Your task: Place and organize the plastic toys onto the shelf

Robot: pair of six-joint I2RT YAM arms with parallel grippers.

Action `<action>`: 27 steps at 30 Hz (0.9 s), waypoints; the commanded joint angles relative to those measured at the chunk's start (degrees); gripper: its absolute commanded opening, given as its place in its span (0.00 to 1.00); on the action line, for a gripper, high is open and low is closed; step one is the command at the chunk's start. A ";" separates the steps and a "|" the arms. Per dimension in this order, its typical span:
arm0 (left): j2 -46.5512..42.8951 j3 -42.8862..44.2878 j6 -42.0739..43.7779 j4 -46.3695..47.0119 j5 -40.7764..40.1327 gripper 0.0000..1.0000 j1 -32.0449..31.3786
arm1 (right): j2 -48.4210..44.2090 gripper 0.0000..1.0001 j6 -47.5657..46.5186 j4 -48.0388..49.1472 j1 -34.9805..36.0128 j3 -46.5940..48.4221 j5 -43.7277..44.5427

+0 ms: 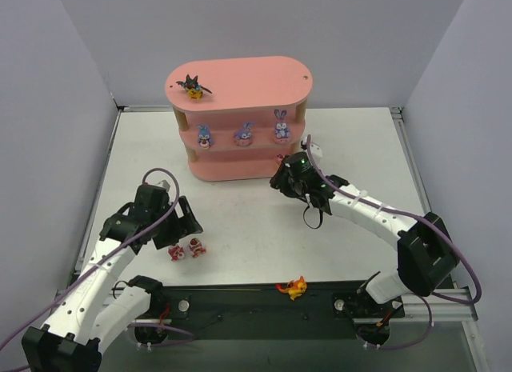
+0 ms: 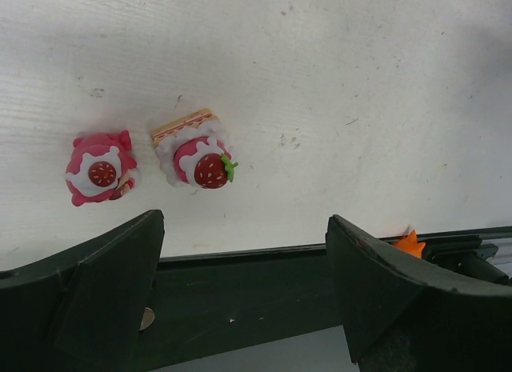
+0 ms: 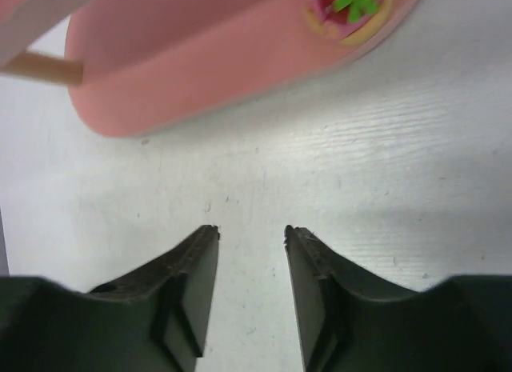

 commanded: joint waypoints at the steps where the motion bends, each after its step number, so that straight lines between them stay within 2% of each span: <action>1: -0.29 0.32 -1.81 0.98 -4.05 0.92 -0.79 | -0.33 0.47 -13.80 3.57 6.51 1.32 -6.52; 4: 0.59 4.45 -2.50 -1.03 -10.81 0.92 -0.70 | -0.69 0.62 -18.38 7.17 12.93 -0.09 -4.42; 7: 0.42 8.06 -3.74 -1.65 -15.48 0.92 -0.61 | 0.54 0.69 -20.14 13.23 18.29 -1.49 -4.32; 10: -0.72 11.04 -3.92 -1.83 -18.12 0.91 -0.52 | 4.92 0.70 -22.16 19.98 23.66 -1.15 -3.97; 16: -3.62 16.59 -1.11 -5.87 -21.55 0.92 -0.35 | 12.30 0.70 -26.99 28.87 30.00 0.17 -0.81; 27: -10.13 15.18 0.39 -9.39 -15.75 0.92 -0.61 | 21.54 0.70 -31.57 30.65 37.56 5.88 2.89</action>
